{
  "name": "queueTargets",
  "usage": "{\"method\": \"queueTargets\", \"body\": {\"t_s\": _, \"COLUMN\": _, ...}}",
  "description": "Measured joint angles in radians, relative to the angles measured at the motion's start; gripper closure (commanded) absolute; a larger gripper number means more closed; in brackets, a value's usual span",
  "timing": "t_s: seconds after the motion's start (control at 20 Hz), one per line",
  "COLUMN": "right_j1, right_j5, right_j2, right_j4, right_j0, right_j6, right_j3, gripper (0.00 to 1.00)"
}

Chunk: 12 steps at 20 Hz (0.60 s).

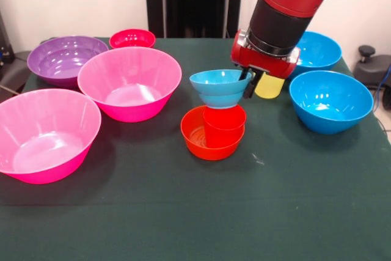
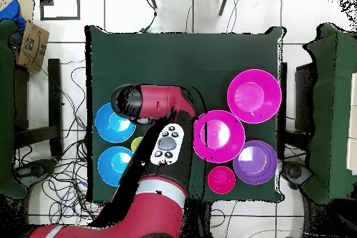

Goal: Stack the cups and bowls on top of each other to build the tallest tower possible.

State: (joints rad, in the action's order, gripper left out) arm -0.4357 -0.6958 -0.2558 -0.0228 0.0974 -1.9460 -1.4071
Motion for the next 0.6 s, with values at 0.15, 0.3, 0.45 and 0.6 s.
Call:
{"method": "queueTargets", "body": {"t_s": 0.15, "right_j1": -0.003, "right_j5": 0.0, "right_j2": 0.003, "right_j4": 0.0, "right_j0": 0.0, "right_j6": 0.0, "right_j3": -0.001, "gripper": 1.0}}
{"method": "queueTargets", "body": {"t_s": 0.3, "right_j1": -0.008, "right_j5": 0.0, "right_j2": 0.006, "right_j4": 0.0, "right_j0": 0.0, "right_j6": 0.0, "right_j3": -0.003, "gripper": 1.0}}
{"method": "queueTargets", "body": {"t_s": 0.45, "right_j1": -0.014, "right_j5": 0.0, "right_j2": 0.008, "right_j4": 0.0, "right_j0": 0.0, "right_j6": 0.0, "right_j3": -0.005, "gripper": 1.0}}
{"method": "queueTargets", "body": {"t_s": 0.6, "right_j1": -0.019, "right_j5": 0.0, "right_j2": 0.008, "right_j4": 0.0, "right_j0": 0.0, "right_j6": 0.0, "right_j3": -0.005, "gripper": 1.0}}
